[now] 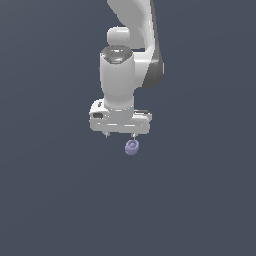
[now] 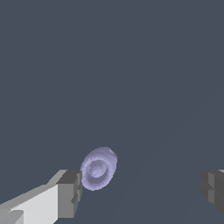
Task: Pick up the object and move it to a goal position.
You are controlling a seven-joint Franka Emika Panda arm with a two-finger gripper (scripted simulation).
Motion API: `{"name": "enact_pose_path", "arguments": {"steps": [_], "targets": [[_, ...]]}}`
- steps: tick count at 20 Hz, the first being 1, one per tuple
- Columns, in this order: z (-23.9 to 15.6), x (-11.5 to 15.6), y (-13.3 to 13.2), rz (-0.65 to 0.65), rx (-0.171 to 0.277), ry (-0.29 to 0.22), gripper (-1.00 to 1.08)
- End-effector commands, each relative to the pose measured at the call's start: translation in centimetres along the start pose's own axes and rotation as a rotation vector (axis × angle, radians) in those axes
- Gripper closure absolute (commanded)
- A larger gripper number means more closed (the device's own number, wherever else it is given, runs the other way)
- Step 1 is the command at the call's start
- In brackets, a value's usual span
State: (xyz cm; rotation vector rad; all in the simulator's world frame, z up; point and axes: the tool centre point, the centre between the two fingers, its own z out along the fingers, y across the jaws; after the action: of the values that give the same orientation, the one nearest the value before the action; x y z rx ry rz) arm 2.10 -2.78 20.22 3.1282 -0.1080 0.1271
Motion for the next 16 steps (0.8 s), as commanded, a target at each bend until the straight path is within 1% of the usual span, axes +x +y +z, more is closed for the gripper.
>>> {"name": "enact_pose_path", "arguments": {"steps": [1, 5, 11, 16], "targets": [[0.00, 0.00, 0.00, 0.000, 0.000, 0.000, -0.92], [-0.09, -0.01, -0.13, 0.004, 0.008, -0.001, -0.92], [-0.38, -0.05, -0.59, 0.019, 0.035, -0.003, -0.92], [-0.40, -0.04, -0.60, 0.018, 0.035, -0.003, -0.92]]}}
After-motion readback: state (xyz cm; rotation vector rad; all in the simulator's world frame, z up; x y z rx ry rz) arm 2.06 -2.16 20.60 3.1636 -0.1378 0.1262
